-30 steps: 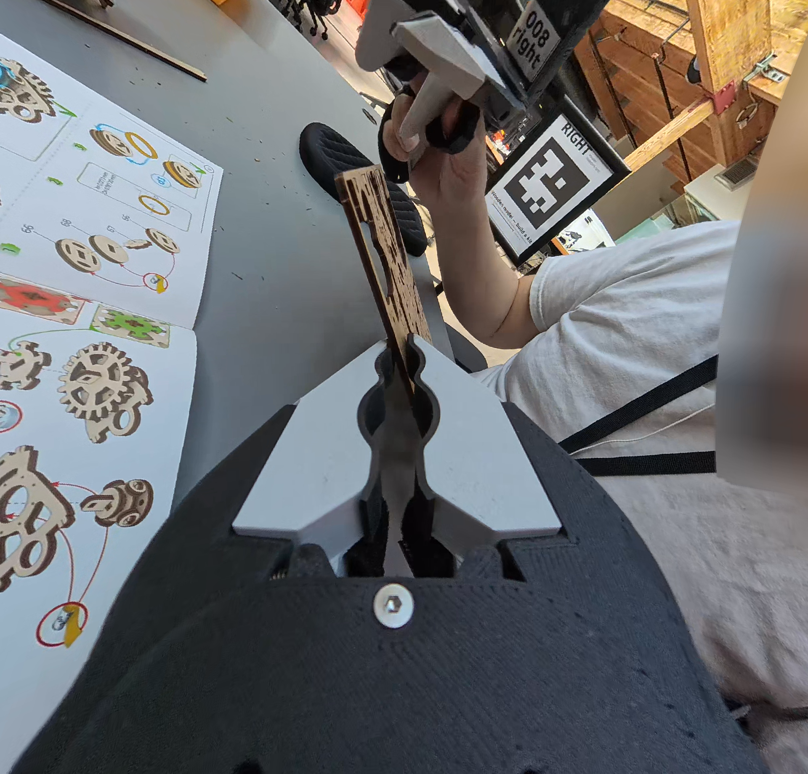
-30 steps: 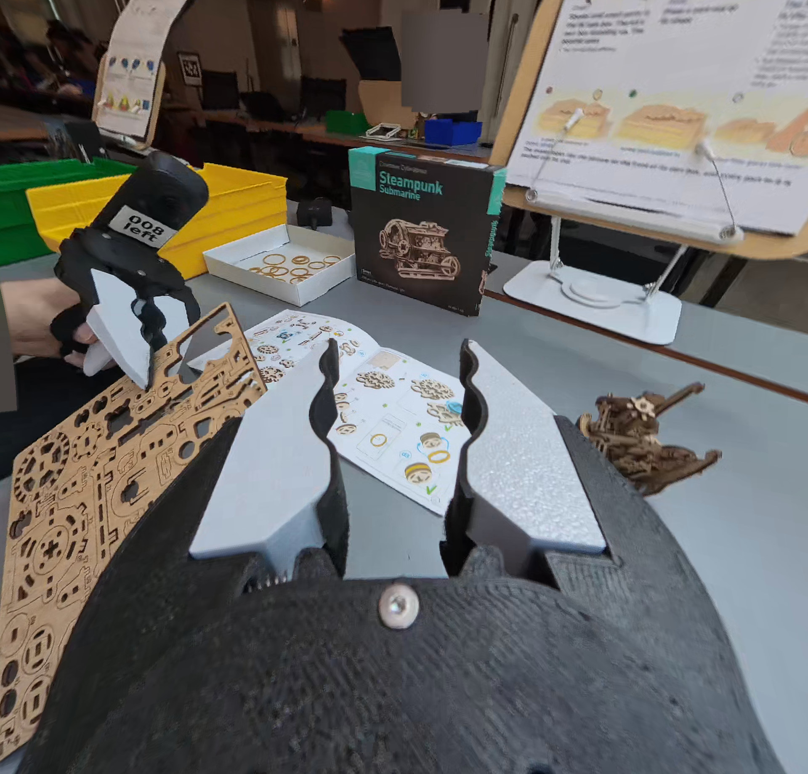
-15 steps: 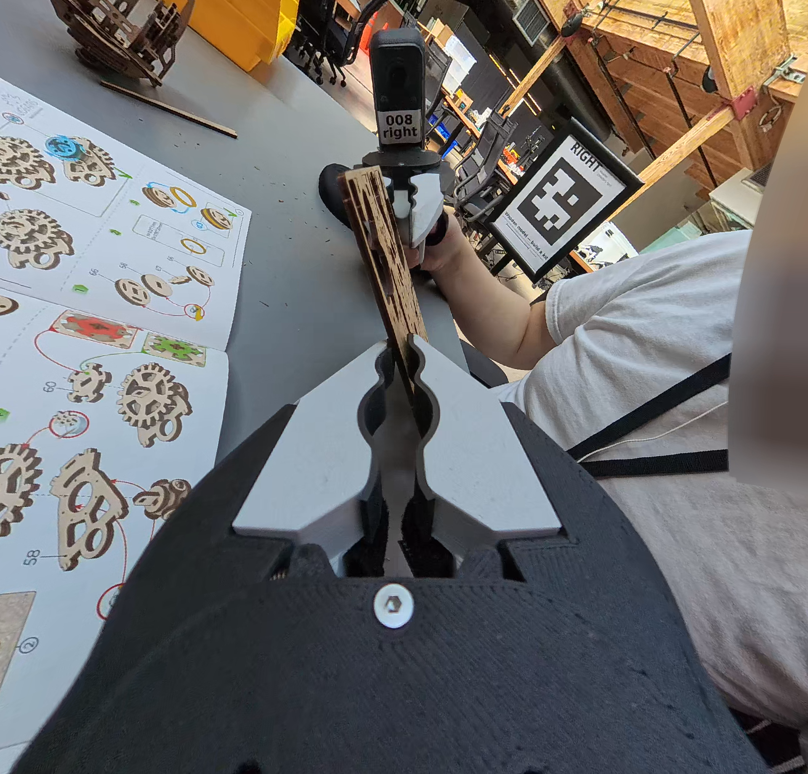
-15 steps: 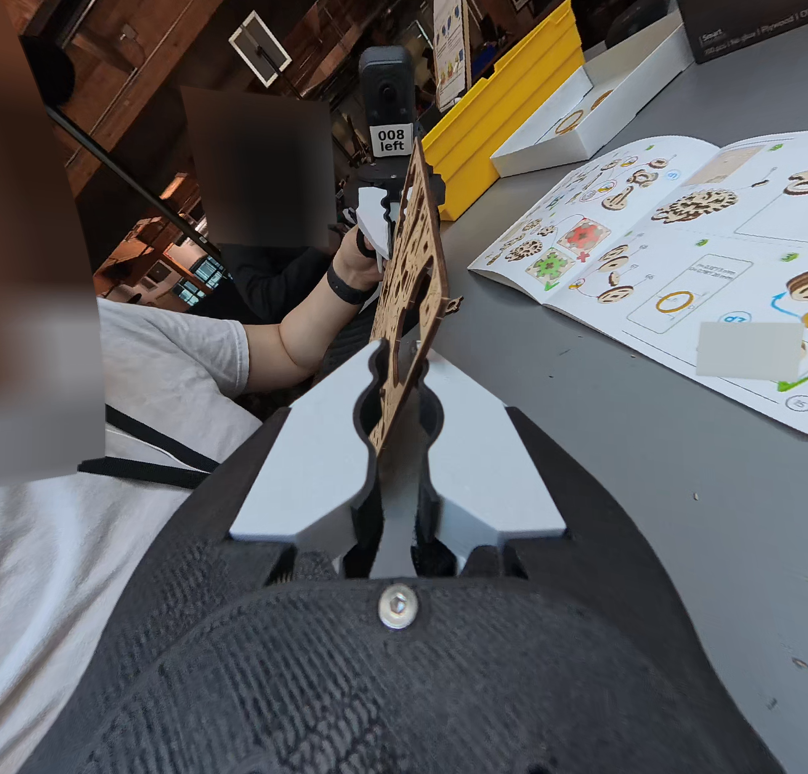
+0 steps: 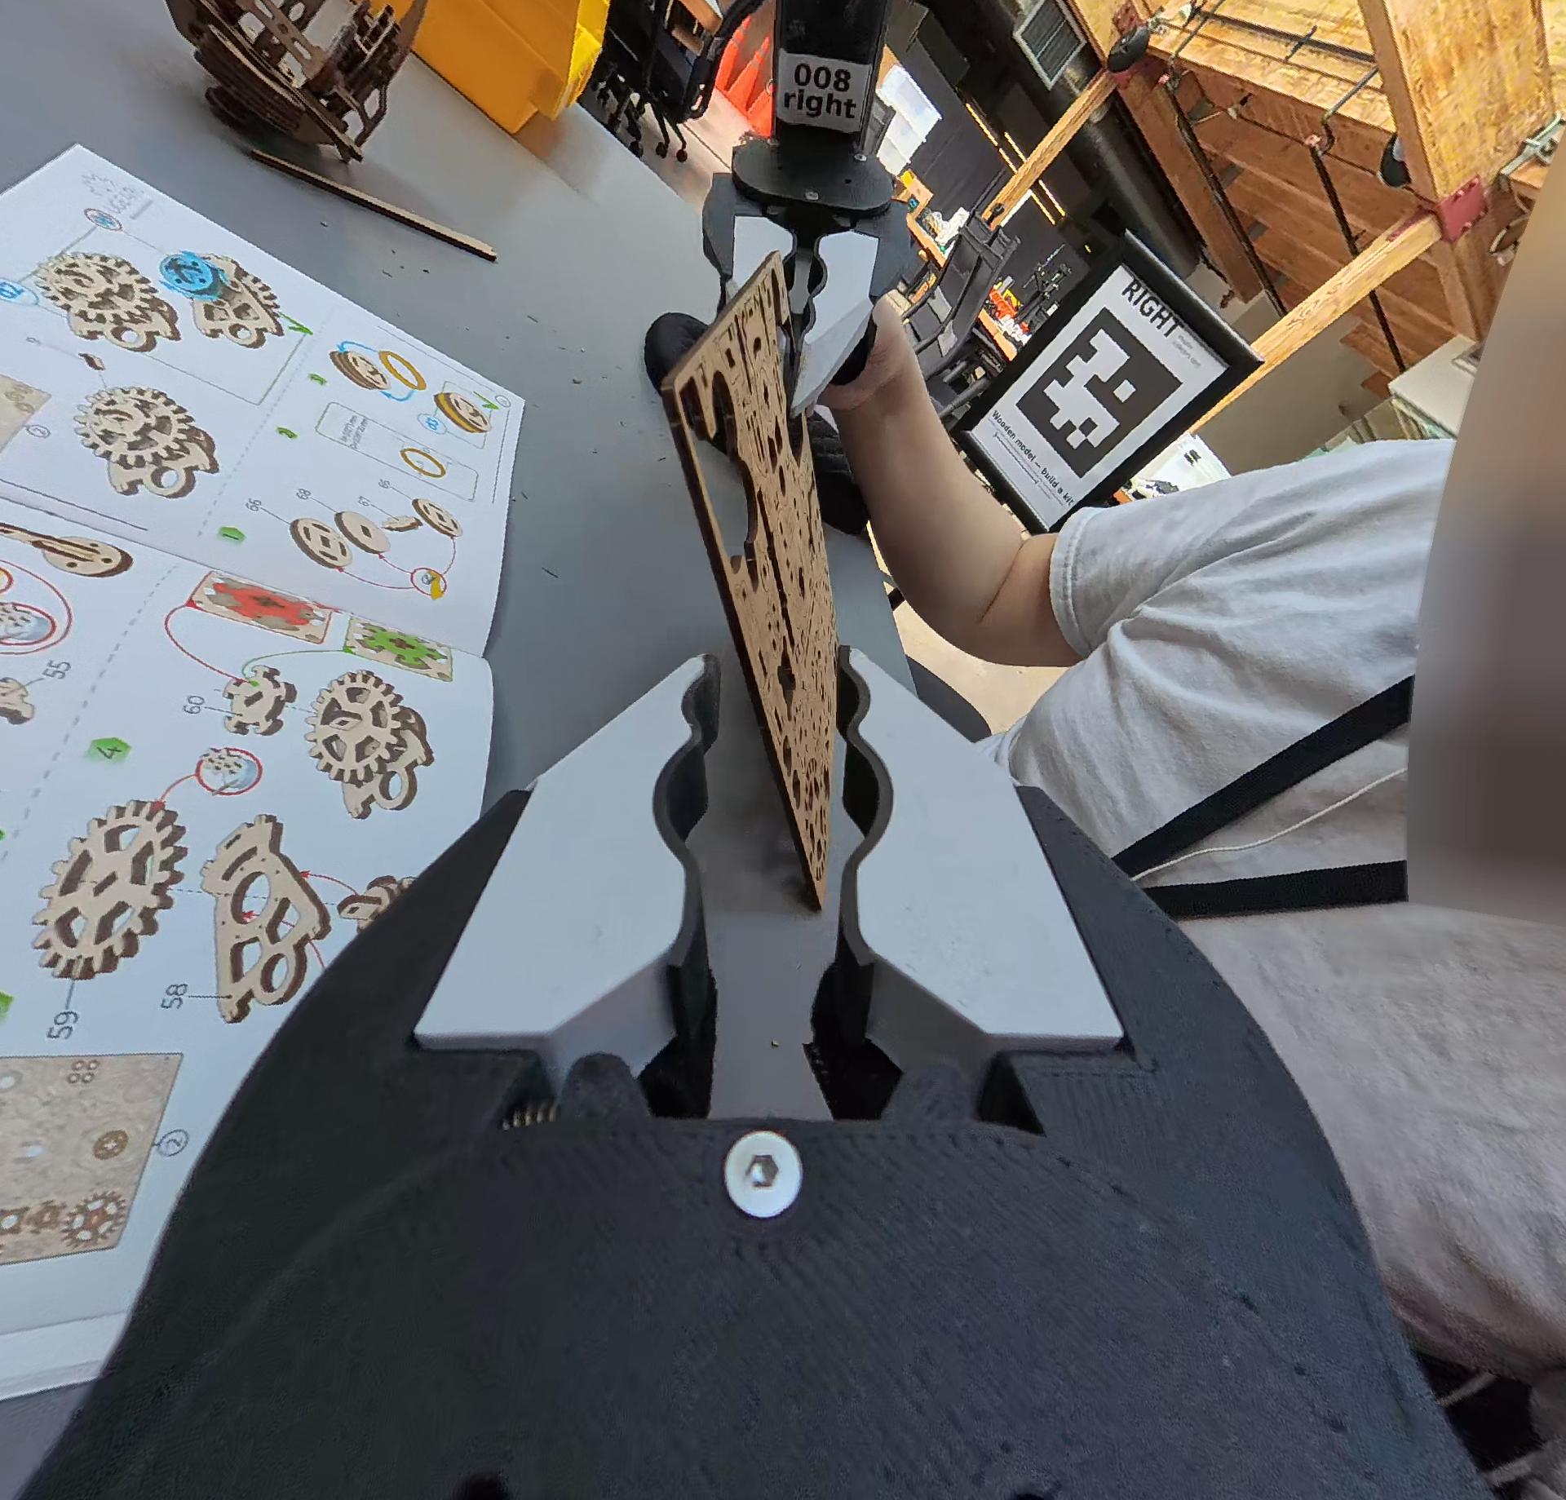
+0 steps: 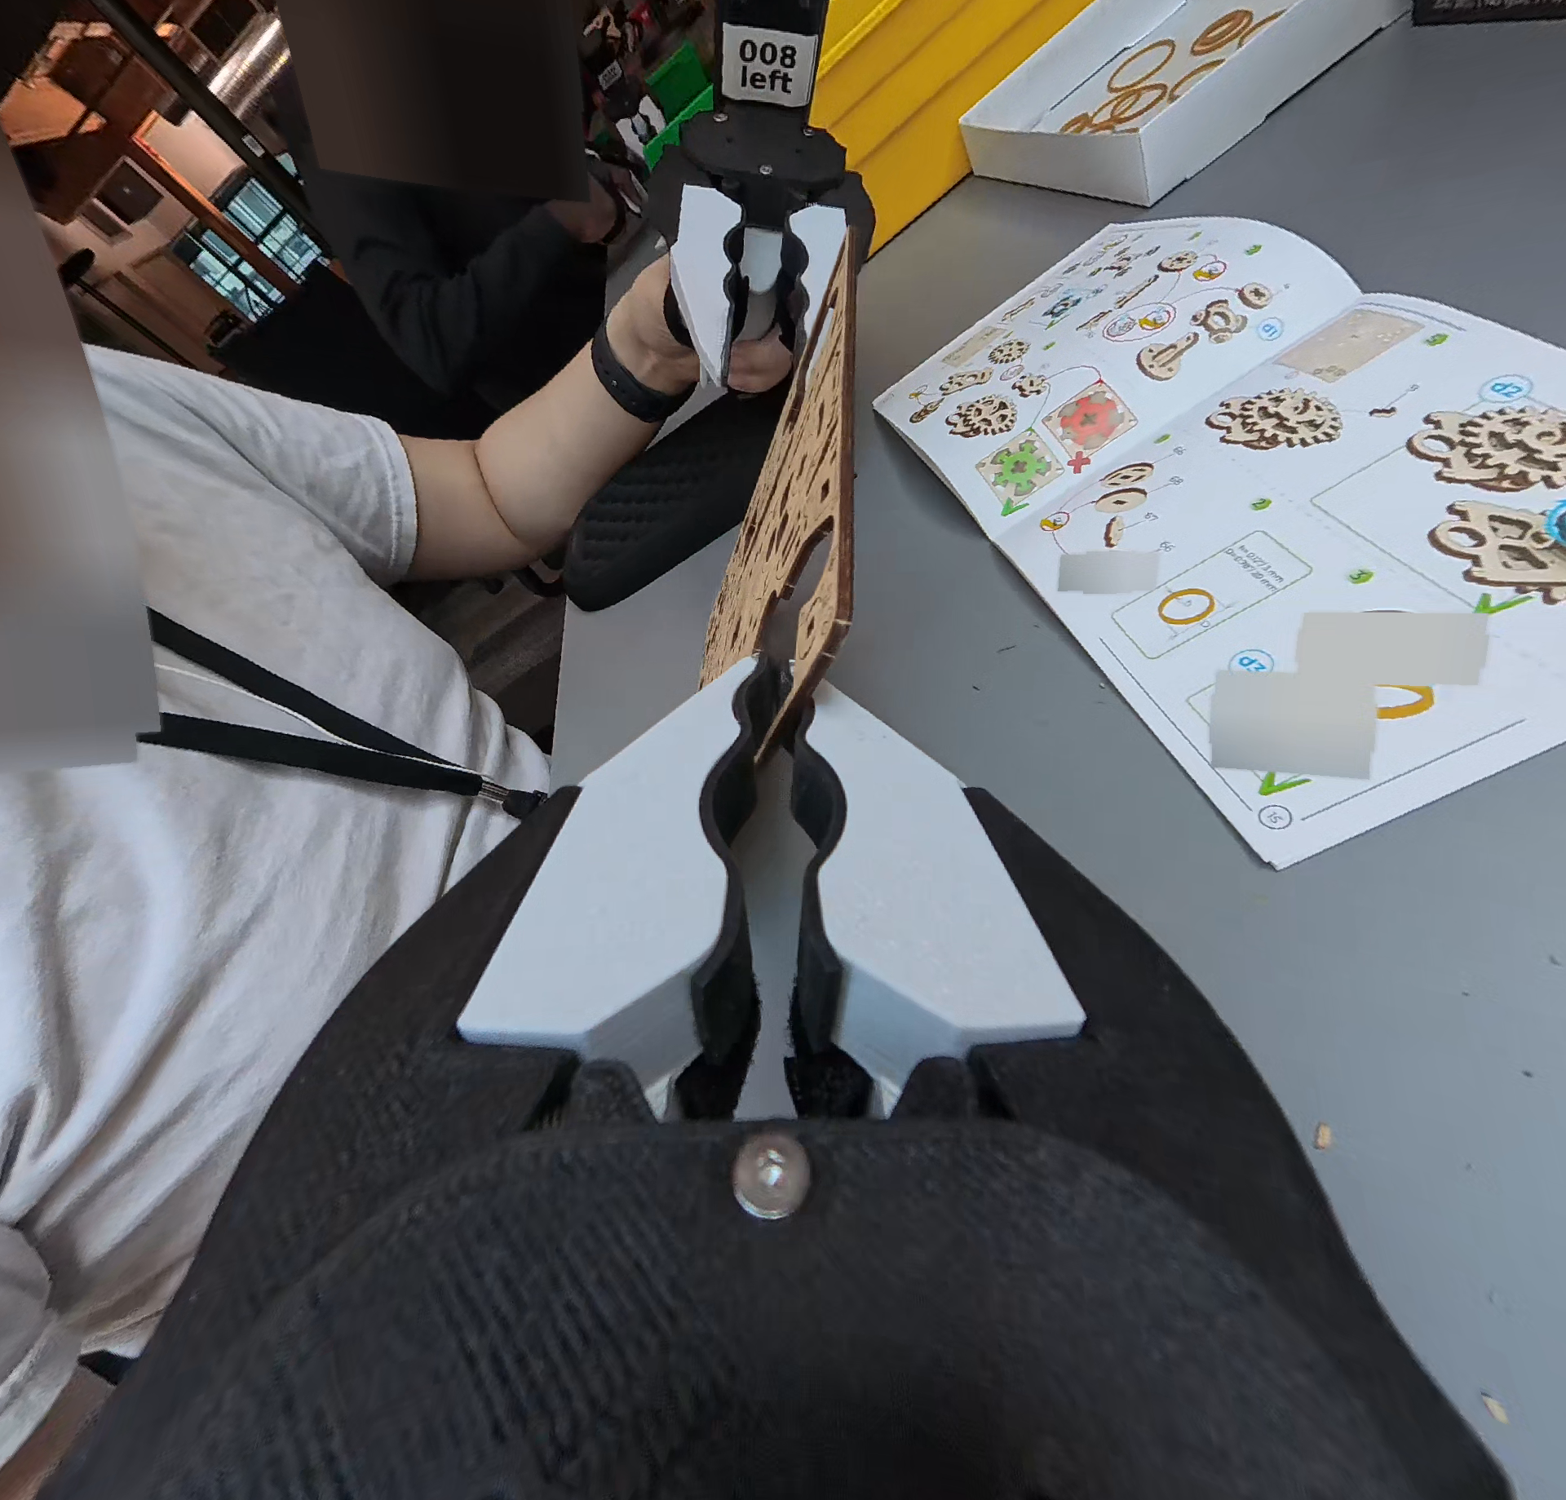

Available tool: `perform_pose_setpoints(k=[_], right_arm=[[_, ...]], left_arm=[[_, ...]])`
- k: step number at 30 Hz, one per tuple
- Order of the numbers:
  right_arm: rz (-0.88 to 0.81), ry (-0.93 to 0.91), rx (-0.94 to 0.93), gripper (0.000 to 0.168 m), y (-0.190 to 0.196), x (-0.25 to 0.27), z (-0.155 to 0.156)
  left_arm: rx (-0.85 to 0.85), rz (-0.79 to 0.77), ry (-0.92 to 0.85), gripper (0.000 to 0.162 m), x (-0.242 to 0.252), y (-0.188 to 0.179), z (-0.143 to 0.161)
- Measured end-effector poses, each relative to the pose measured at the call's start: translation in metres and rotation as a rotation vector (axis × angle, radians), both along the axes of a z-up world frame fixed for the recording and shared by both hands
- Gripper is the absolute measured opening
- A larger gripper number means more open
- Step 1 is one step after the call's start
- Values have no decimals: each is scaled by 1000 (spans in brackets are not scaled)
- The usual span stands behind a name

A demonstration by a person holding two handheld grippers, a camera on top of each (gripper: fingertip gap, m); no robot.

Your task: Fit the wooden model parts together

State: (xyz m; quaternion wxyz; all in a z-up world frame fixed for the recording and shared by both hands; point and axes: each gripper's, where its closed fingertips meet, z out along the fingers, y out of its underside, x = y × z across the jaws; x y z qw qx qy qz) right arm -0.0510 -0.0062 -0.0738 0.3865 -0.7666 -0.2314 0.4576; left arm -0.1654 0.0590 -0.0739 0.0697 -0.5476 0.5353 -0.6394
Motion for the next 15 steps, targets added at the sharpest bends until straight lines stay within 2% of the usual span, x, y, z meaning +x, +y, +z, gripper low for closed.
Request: perform_pose_setpoints(k=[3,6,10,12,15], right_arm=[[-7,52,47,0,2,13,10],[-30,148,61,0,-1,22,17],[-104,187,96,0,3,34,20],[-115,212,108,0,6,34,23],[-109,167,154,0,7,29,22]], left_arm=[[28,92,-67,25,-9,25,17],[46,227,-200,24,-25,57,46],[126,368,-360,14,-52,89,76],[170,430,-425,12,-60,98,86],[187,425,-445,10,-62,95,90]])
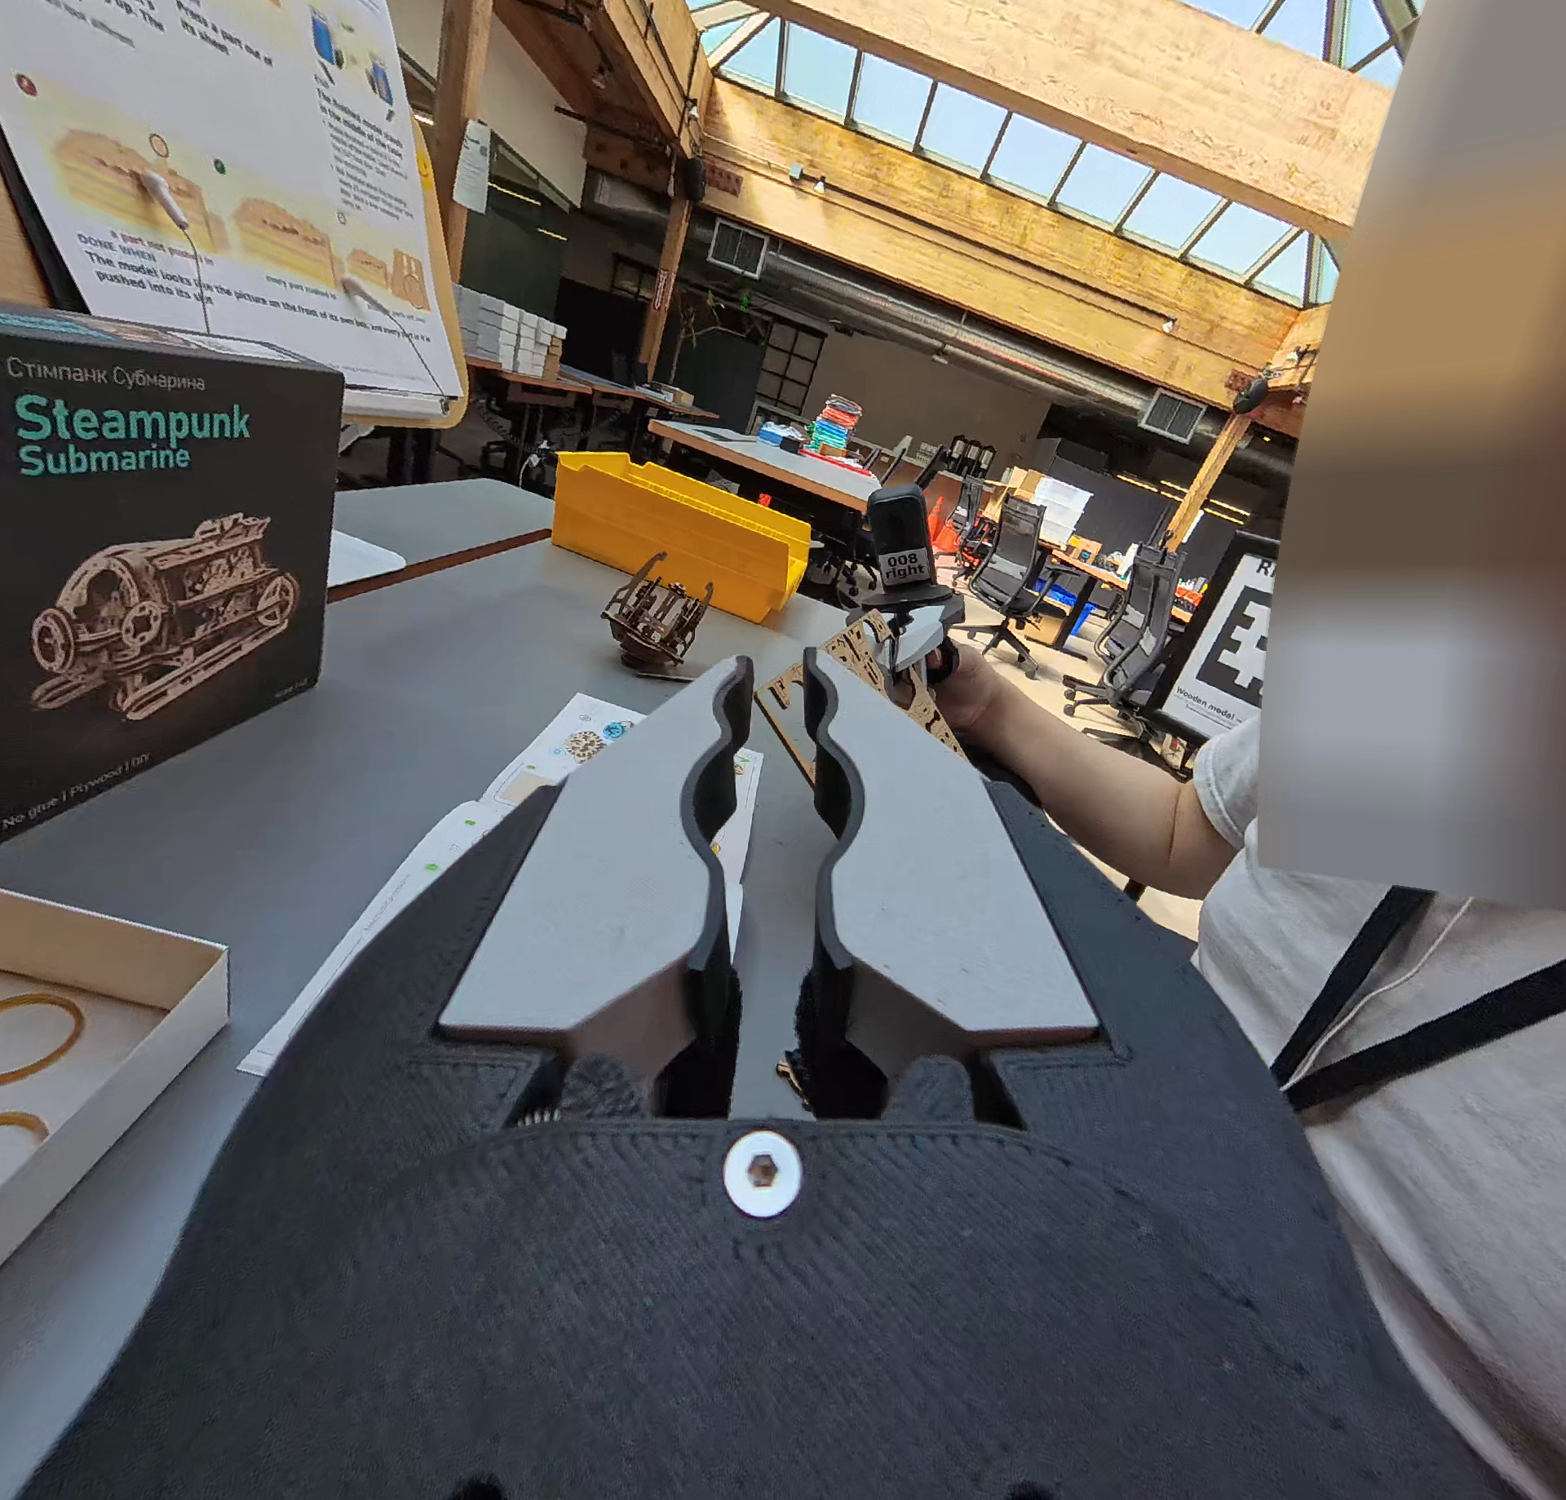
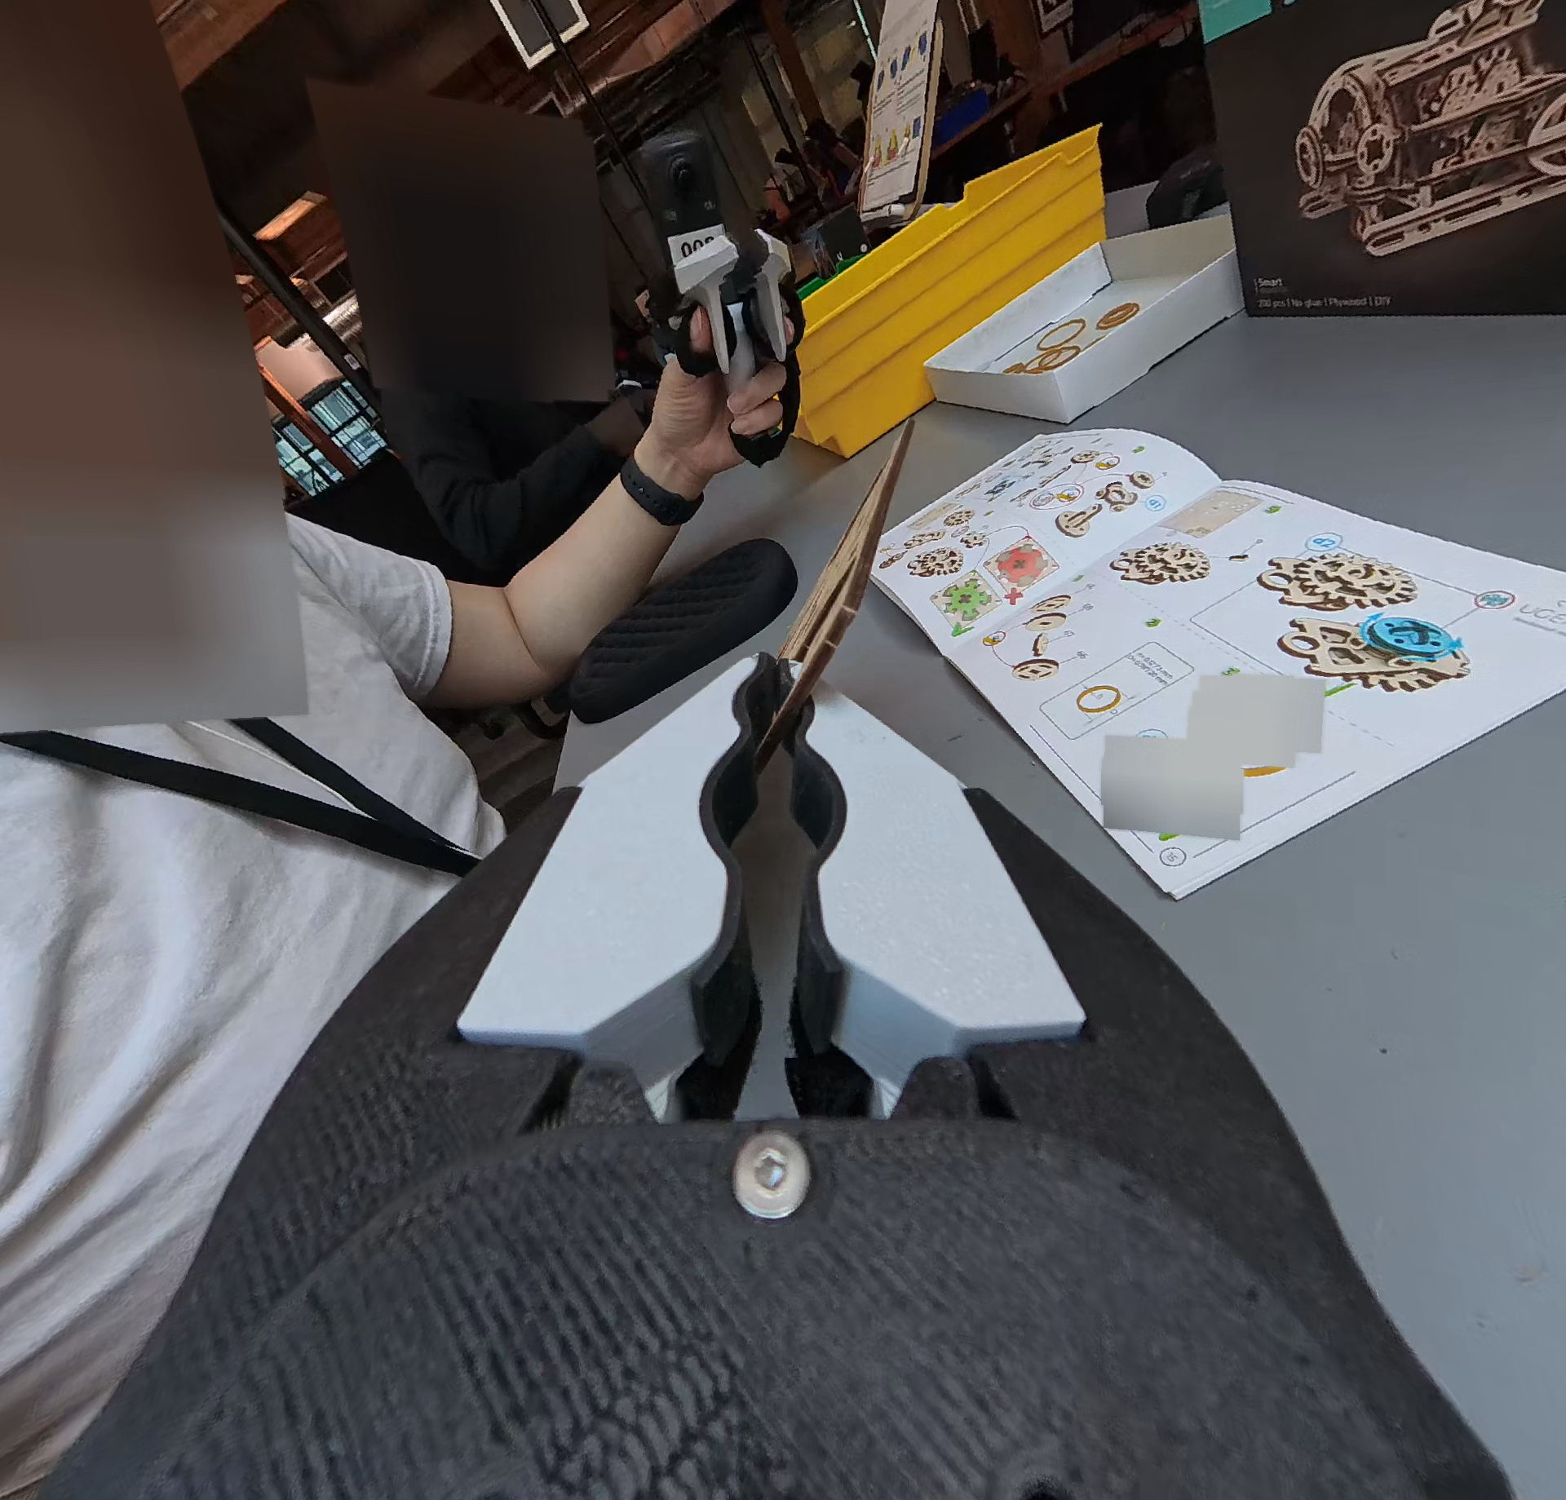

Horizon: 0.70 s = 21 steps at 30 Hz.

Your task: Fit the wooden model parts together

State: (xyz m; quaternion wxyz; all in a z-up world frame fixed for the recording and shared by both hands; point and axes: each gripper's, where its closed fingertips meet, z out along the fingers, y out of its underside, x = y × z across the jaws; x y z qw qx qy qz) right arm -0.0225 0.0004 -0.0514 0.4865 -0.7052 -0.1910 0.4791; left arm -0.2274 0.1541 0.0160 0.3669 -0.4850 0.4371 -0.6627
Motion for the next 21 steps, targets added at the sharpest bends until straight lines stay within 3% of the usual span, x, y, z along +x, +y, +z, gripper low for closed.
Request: perform_pose_setpoints(k=[13,21], right_arm=[[-39,-222,229,0,-3,-13,4],[-41,-227,274,0,-6,-14,8]], left_arm=[[13,-116,129,9,28,-29,-30],[-4,-109,119,9,27,-26,-30]])
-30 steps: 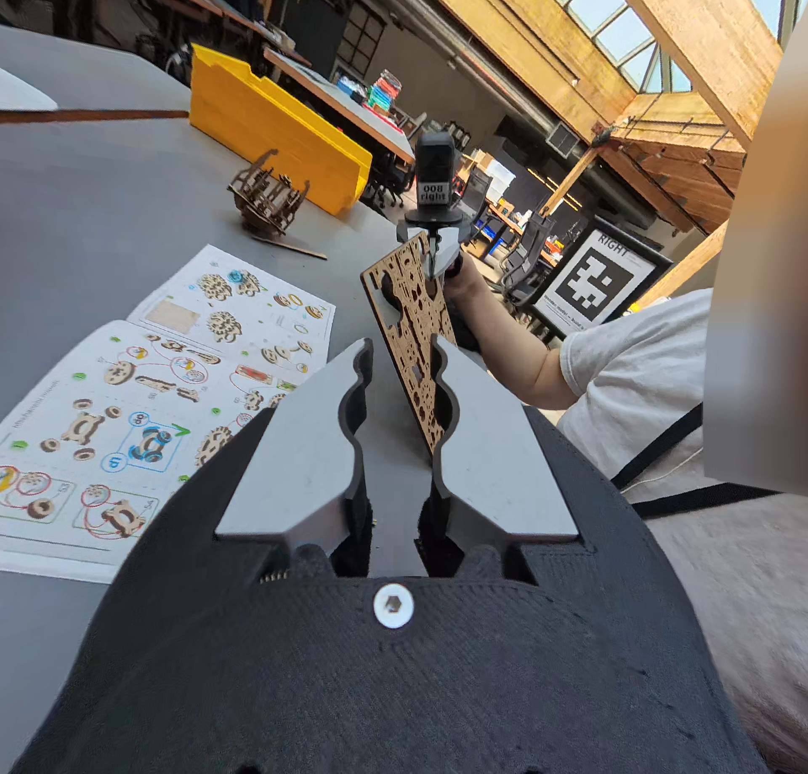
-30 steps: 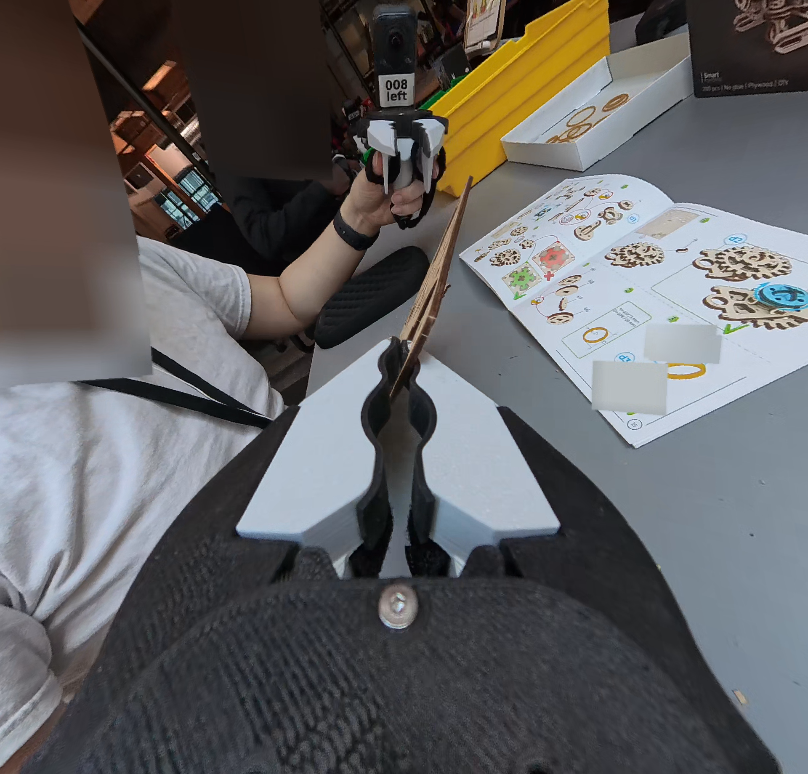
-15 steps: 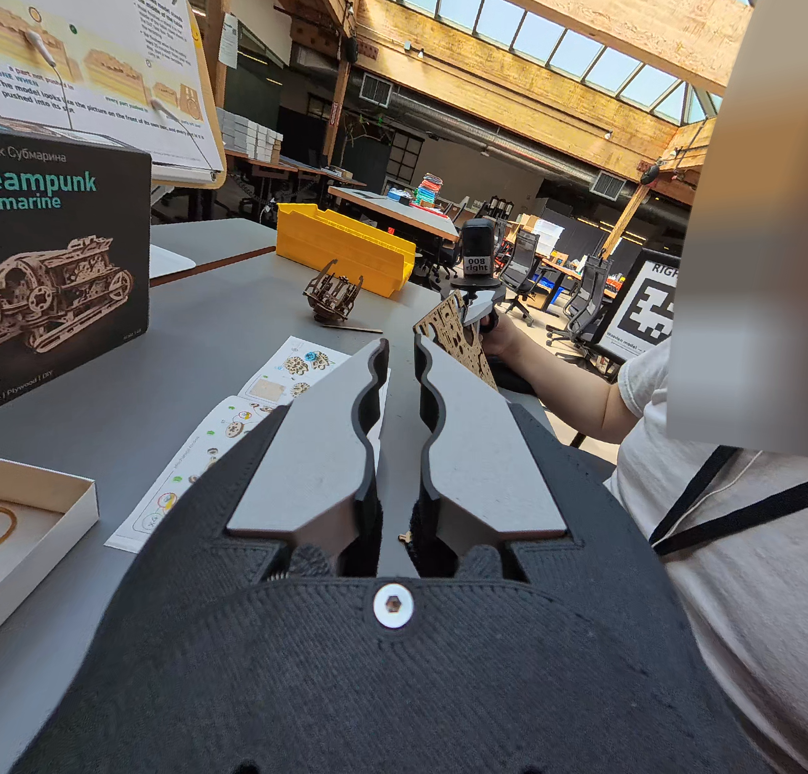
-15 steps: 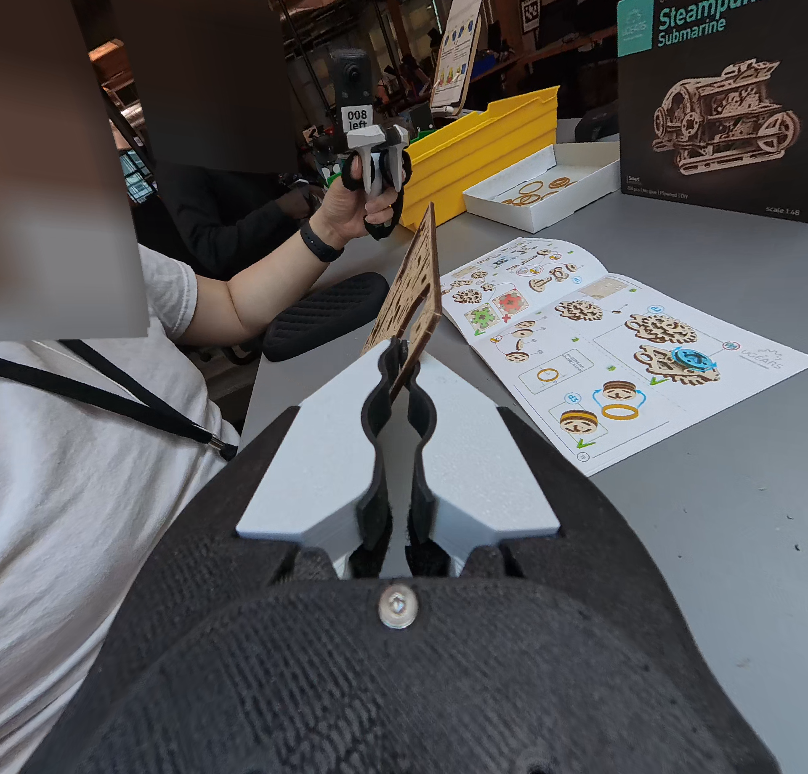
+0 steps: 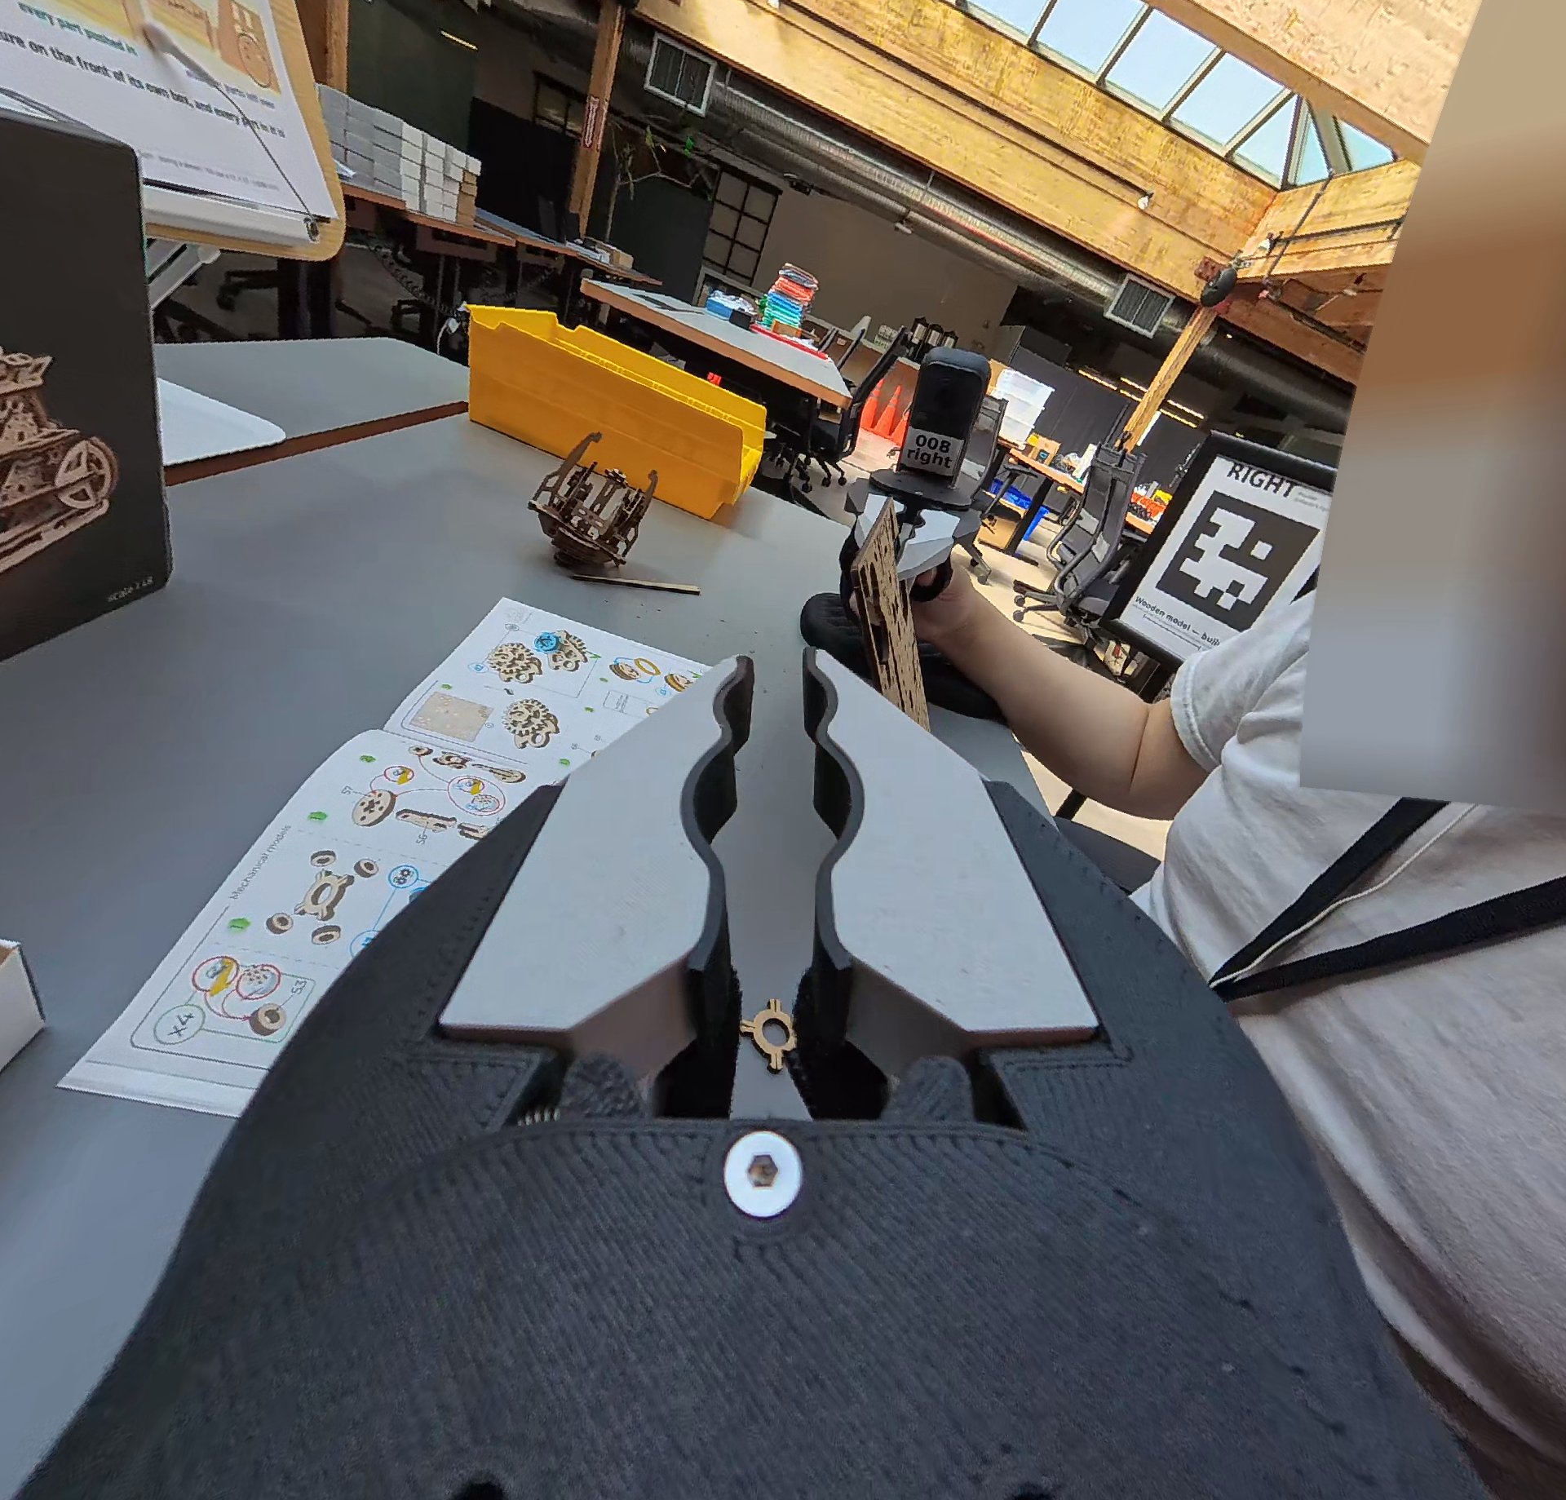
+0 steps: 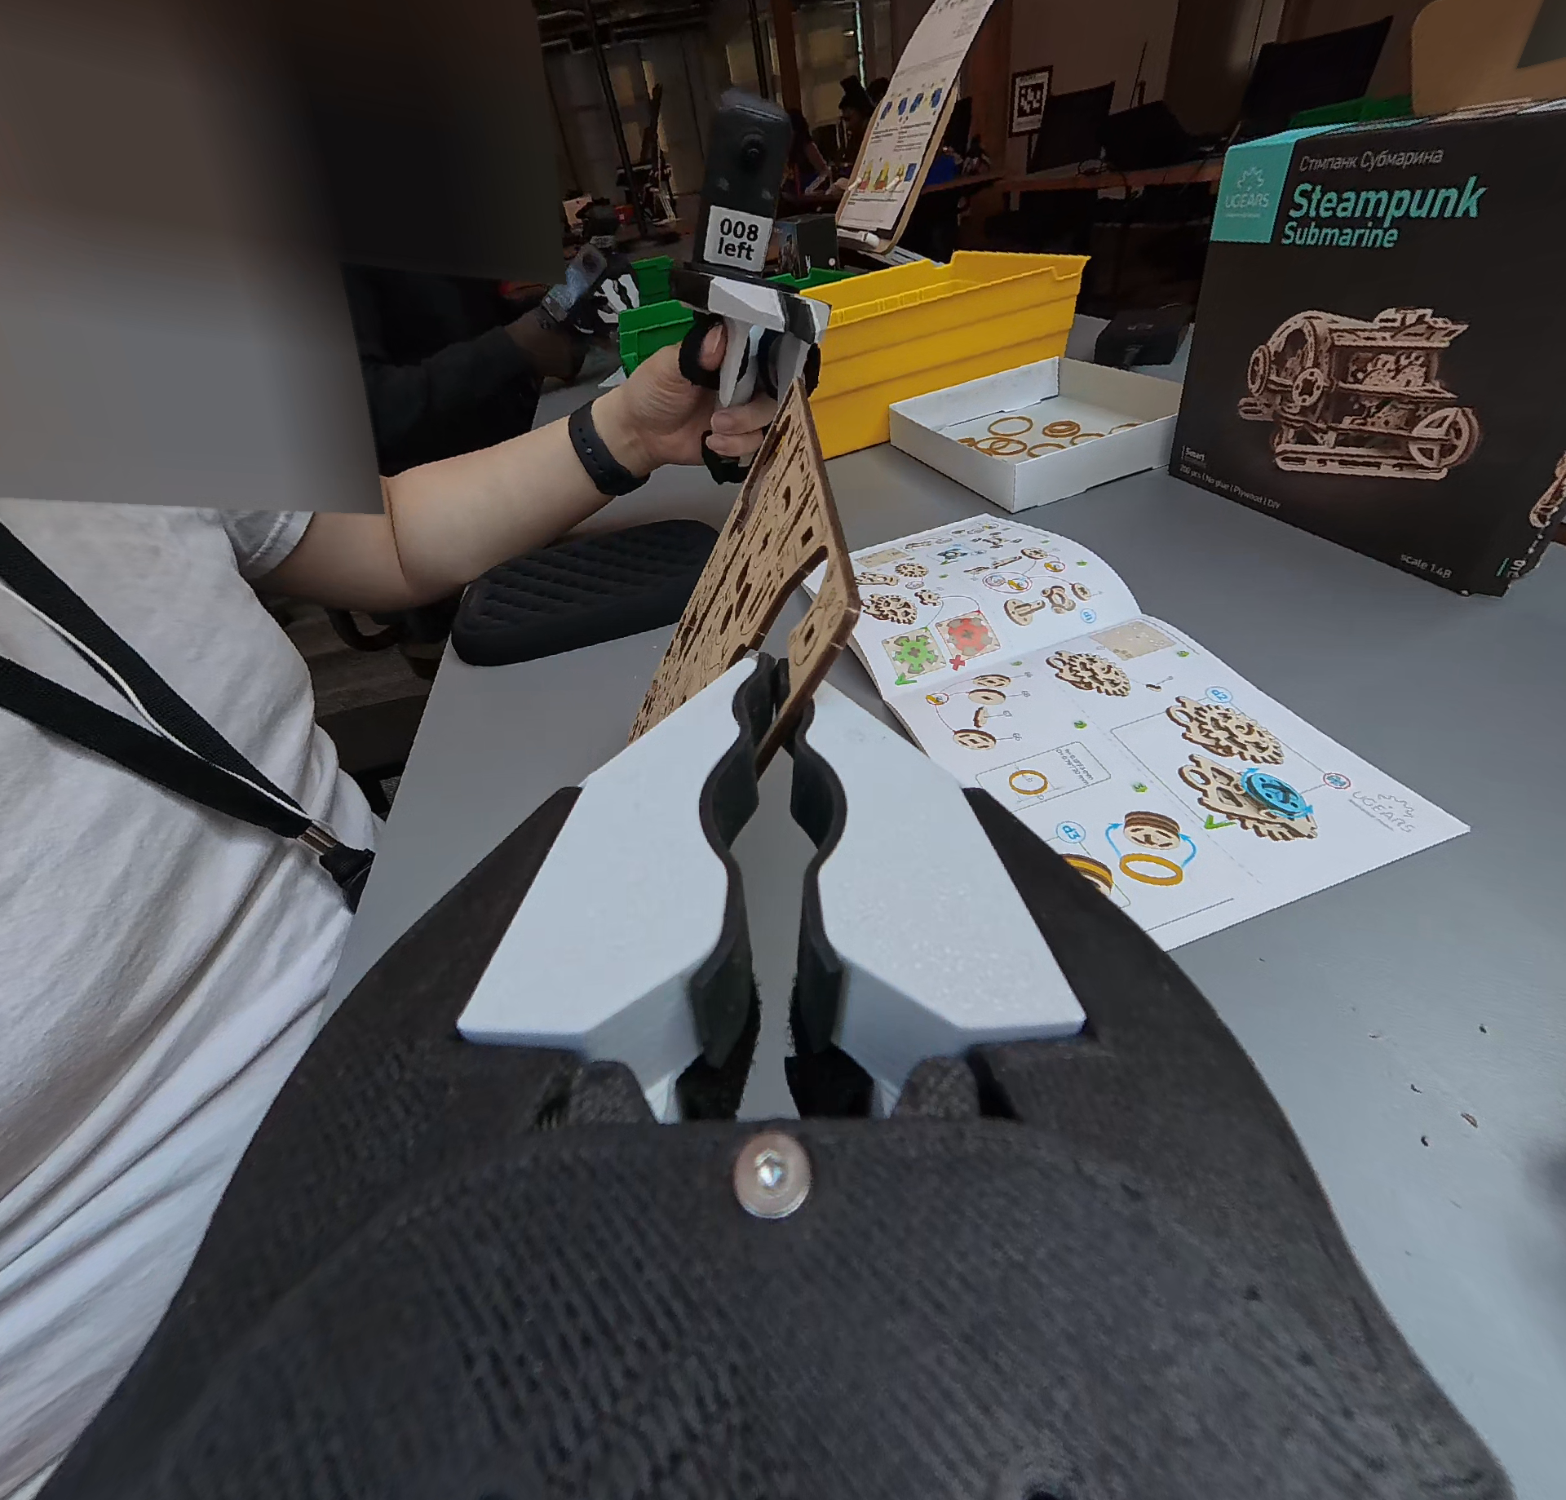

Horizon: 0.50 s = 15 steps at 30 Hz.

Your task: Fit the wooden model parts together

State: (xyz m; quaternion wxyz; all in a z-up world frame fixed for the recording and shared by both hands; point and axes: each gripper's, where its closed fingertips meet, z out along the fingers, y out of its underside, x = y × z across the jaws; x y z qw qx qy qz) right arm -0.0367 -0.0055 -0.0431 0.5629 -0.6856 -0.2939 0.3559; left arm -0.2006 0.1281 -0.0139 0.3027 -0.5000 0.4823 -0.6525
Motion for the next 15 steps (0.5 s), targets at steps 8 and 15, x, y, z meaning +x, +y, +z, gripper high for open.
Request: perform_pose_setpoints(k=[8,15], right_arm=[[-15,6,-3,0,2,2,-1],[-16,11,-3,0,3,2,-1]], left_arm=[[-13,-11,-3,9,-1,-1,2],[-13,-11,-9,9,-2,-1,4]])
